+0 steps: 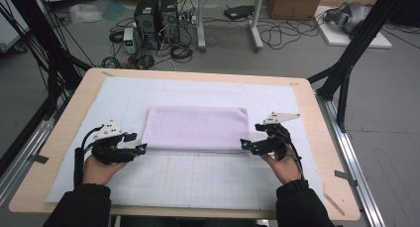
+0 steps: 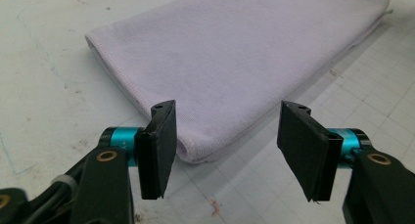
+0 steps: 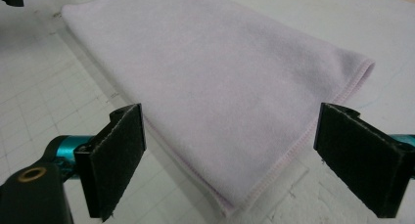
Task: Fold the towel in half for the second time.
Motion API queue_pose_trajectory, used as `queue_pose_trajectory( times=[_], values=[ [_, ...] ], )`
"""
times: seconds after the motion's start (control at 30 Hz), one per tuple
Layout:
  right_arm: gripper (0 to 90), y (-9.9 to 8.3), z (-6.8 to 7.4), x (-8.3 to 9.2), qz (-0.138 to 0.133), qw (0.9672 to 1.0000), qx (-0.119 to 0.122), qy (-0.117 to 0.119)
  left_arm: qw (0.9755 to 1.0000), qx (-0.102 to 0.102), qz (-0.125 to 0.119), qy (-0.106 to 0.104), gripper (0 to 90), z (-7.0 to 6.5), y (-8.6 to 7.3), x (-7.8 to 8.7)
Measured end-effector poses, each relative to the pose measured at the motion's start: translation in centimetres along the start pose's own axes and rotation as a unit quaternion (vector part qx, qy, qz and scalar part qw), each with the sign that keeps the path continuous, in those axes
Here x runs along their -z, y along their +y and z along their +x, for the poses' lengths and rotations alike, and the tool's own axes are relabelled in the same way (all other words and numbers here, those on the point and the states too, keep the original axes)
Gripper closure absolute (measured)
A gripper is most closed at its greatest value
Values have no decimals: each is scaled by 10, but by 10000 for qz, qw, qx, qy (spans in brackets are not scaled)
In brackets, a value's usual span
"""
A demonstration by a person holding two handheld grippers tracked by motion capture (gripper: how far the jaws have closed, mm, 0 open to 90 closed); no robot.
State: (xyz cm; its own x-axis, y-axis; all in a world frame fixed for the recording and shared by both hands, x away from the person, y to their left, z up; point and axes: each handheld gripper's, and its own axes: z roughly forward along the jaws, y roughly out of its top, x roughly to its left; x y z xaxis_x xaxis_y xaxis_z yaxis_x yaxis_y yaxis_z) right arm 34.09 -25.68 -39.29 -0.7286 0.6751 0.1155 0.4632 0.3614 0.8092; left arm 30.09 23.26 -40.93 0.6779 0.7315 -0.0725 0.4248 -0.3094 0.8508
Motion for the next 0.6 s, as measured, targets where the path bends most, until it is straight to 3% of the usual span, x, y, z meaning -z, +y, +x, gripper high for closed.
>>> queue_pose_trajectory(
  times=[0.3, 0.6],
  values=[
    [110, -23, -4, 6, 33, 9999, -140, 12, 9998, -65, -63, 187, 343, -7, -4, 10],
    [110, -30, 1, 14, -126, 9999, -97, 10, 9998, -122, -64, 127, 334, -15, -8, 15]
  ],
)
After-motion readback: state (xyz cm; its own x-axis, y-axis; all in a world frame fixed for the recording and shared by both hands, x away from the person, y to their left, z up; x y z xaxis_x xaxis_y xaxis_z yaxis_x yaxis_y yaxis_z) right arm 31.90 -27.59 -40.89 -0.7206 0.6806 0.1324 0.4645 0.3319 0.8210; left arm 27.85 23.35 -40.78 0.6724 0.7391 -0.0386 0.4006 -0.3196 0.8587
